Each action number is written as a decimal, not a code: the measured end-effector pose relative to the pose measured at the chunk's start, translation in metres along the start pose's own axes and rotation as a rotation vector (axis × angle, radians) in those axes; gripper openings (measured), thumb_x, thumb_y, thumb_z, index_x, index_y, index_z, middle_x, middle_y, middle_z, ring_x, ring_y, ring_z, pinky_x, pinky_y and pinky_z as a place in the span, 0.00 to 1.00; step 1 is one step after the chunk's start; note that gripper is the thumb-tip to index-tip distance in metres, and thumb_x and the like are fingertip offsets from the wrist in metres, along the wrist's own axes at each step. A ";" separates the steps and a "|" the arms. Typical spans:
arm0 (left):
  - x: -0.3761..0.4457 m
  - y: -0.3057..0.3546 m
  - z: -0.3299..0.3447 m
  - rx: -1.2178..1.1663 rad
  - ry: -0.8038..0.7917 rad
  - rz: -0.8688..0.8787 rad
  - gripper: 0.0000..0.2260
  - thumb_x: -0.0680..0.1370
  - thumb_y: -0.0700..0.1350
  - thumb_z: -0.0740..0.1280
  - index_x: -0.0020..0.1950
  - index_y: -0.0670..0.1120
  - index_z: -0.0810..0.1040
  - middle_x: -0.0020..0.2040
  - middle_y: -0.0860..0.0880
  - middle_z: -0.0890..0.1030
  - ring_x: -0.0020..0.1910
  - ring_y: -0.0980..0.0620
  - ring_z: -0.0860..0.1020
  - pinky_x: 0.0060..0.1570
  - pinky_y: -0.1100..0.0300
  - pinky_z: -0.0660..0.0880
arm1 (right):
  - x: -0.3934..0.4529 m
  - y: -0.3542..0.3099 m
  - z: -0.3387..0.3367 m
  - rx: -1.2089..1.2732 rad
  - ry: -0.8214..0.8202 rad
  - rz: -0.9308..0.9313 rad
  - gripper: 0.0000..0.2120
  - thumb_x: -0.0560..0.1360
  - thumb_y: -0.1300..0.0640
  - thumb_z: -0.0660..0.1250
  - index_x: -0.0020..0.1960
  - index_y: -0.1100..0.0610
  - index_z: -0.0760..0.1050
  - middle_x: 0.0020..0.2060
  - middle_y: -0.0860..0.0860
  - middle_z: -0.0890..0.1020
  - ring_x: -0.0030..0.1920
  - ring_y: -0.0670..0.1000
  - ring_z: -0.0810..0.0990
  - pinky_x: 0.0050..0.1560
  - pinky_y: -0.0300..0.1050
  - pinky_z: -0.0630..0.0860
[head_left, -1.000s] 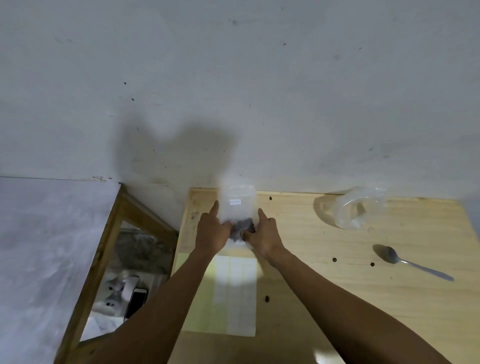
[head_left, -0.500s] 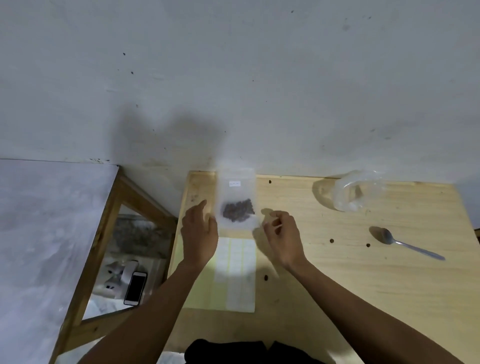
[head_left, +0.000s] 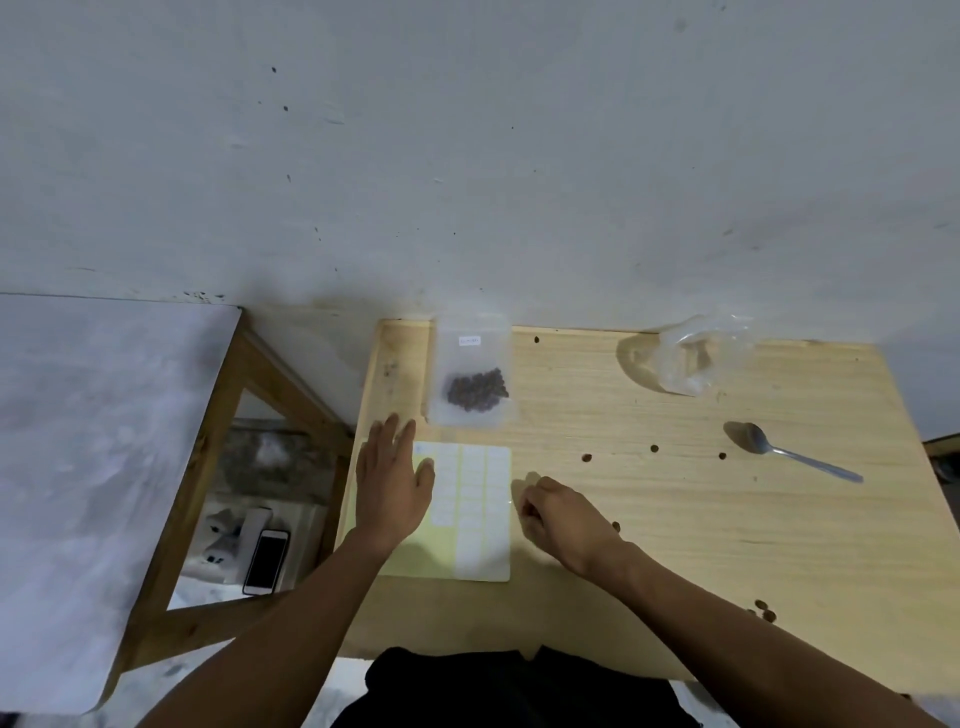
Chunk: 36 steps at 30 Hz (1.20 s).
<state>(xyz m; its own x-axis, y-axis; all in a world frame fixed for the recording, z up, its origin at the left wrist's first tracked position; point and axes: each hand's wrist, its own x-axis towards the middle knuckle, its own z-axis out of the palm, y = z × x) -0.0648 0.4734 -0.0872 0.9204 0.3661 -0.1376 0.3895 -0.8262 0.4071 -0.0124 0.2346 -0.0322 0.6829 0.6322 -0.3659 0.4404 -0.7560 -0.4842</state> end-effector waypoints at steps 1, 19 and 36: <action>0.000 0.000 -0.001 0.002 -0.004 0.000 0.25 0.80 0.49 0.64 0.76 0.46 0.64 0.79 0.45 0.60 0.79 0.42 0.53 0.74 0.44 0.56 | 0.001 0.001 0.004 -0.027 0.004 -0.016 0.07 0.77 0.63 0.57 0.43 0.60 0.72 0.44 0.55 0.76 0.40 0.57 0.75 0.41 0.49 0.71; -0.001 -0.002 -0.001 0.056 0.001 0.022 0.26 0.79 0.49 0.65 0.76 0.45 0.65 0.78 0.43 0.62 0.78 0.40 0.57 0.73 0.42 0.60 | 0.003 0.023 -0.022 0.345 0.282 0.337 0.05 0.75 0.63 0.66 0.43 0.61 0.81 0.42 0.51 0.77 0.44 0.49 0.76 0.49 0.42 0.74; -0.003 0.002 -0.002 0.035 -0.002 0.003 0.26 0.78 0.47 0.66 0.76 0.45 0.65 0.78 0.43 0.62 0.78 0.40 0.56 0.74 0.43 0.58 | 0.003 0.055 -0.040 0.343 0.339 0.348 0.07 0.74 0.69 0.64 0.45 0.63 0.81 0.41 0.51 0.78 0.44 0.52 0.77 0.45 0.35 0.71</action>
<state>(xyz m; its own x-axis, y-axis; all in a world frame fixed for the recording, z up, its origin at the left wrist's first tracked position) -0.0669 0.4716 -0.0838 0.9216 0.3625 -0.1386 0.3876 -0.8420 0.3753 0.0372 0.1883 -0.0284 0.9262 0.2248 -0.3026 -0.0180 -0.7755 -0.6311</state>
